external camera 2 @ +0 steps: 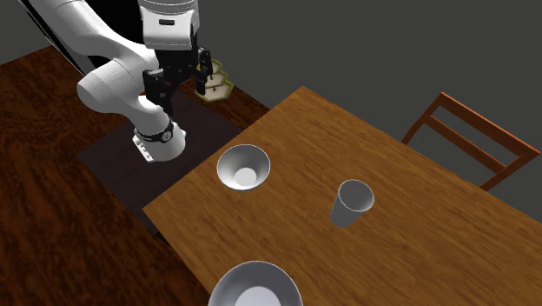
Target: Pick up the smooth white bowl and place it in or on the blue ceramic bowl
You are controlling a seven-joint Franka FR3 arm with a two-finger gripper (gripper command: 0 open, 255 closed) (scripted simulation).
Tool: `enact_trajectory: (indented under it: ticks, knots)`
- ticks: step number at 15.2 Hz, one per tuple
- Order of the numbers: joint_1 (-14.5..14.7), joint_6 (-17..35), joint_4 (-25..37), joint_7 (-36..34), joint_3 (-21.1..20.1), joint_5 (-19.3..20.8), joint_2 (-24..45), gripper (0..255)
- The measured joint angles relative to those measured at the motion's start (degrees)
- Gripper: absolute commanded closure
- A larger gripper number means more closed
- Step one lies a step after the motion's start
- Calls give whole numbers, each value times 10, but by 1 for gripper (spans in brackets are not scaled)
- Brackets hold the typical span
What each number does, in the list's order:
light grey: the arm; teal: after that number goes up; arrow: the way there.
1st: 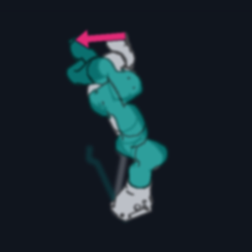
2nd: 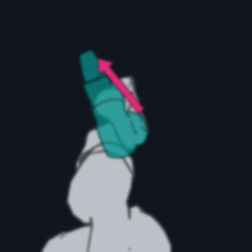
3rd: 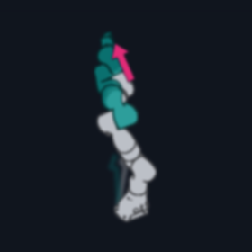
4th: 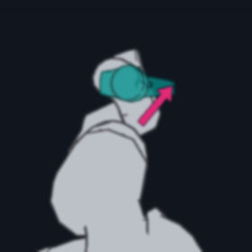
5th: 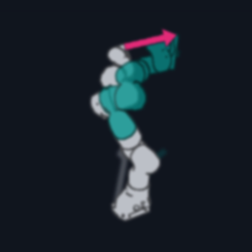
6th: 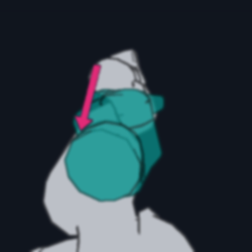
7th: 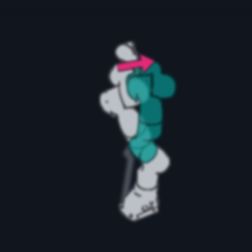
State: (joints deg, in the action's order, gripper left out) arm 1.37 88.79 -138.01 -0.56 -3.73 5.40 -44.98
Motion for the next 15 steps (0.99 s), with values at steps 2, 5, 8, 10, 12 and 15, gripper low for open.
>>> enact_trajectory:
  ticks: [2,5,8,10,12,15]
  knots:
    - [1,7,-1,-3,-2,-3,7,0]
    - [9,49,-20,-19,-14,-18,35,0]
    - [17,100,-37,-35,-27,-34,72,0]
    - [21,135,-48,-44,-34,-43,99,0]
    - [28,168,-53,-55,-45,-53,129,0]
    - [35,220,-57,-70,-58,-65,180,0]
